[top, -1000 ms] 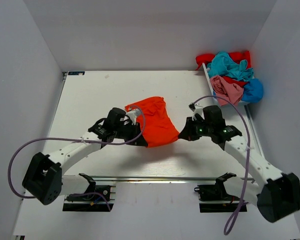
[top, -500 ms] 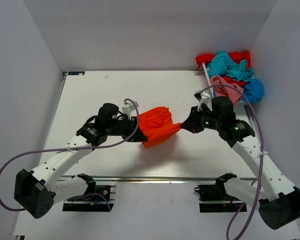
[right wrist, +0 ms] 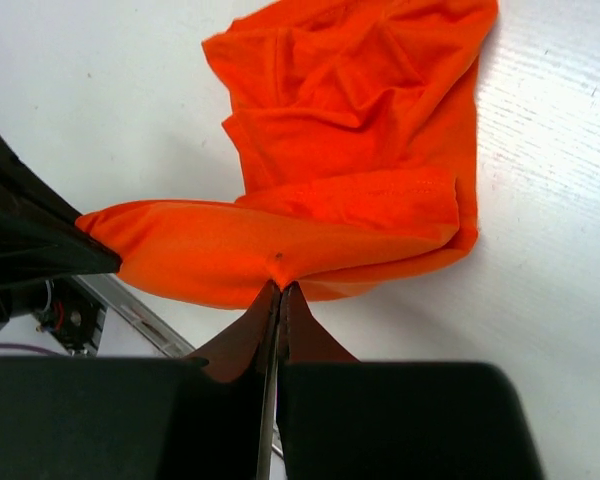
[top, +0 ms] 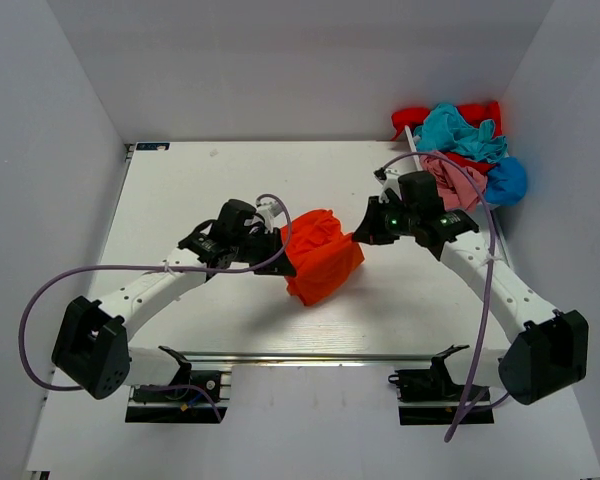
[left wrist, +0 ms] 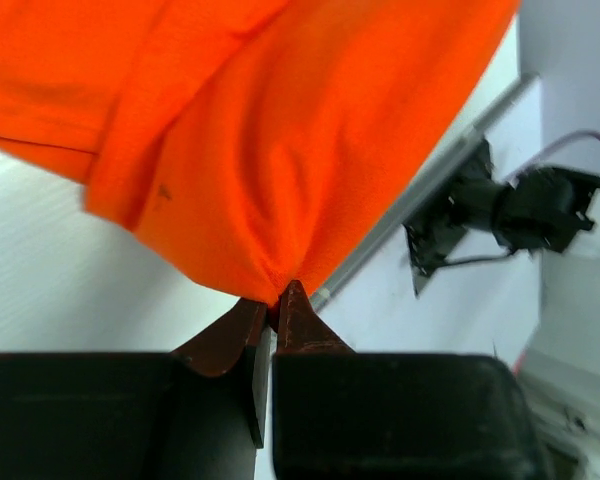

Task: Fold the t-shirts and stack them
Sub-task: Fold the long partially folded tshirt into a neat square

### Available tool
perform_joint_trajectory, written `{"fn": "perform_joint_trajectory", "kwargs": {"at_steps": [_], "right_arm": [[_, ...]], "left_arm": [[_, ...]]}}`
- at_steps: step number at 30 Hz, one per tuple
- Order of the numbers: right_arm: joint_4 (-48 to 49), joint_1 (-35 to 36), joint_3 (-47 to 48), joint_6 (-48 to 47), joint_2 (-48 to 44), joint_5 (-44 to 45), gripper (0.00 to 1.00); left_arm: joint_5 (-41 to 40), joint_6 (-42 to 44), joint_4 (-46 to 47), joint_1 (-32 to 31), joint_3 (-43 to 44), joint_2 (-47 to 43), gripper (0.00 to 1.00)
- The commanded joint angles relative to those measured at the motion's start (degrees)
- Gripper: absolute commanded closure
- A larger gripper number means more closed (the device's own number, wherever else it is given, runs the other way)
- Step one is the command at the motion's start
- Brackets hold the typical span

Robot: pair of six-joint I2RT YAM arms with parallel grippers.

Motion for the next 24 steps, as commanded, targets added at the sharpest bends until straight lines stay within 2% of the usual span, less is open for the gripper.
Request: {"fn": "perform_joint_trajectory", "kwargs": {"at_steps": [1, 9, 14, 18, 24], "right_arm": [[3.4, -0.2, 3.9, 1.1, 1.5, 2.8, 1.0], [5.0, -0.3, 10.0, 1.4, 11.9, 2.4, 1.0], [5.4, -0.4, 15.9, 1.5, 18.2, 3.3, 1.0], [5.4, -0.7, 19.0, 1.5, 23.1, 4.1, 1.0], [5.2, -0.8, 23.9, 1.5, 28.4, 5.5, 1.0]], "left_arm": [[-7.4, 0.4, -1.0, 0.6, 3.3, -1.1, 1.0], [-13.7, -0.9, 0.2, 2.4, 4.9, 1.0, 1.0], [-18.2, -4.6, 0.2, 5.0, 5.4, 3.4, 1.0], [-19.4, -5.2, 3.8, 6.3, 5.4, 4.0, 1.0], [-20.3, -4.5, 4.4, 8.5, 9.7, 9.8, 1.0]]}}
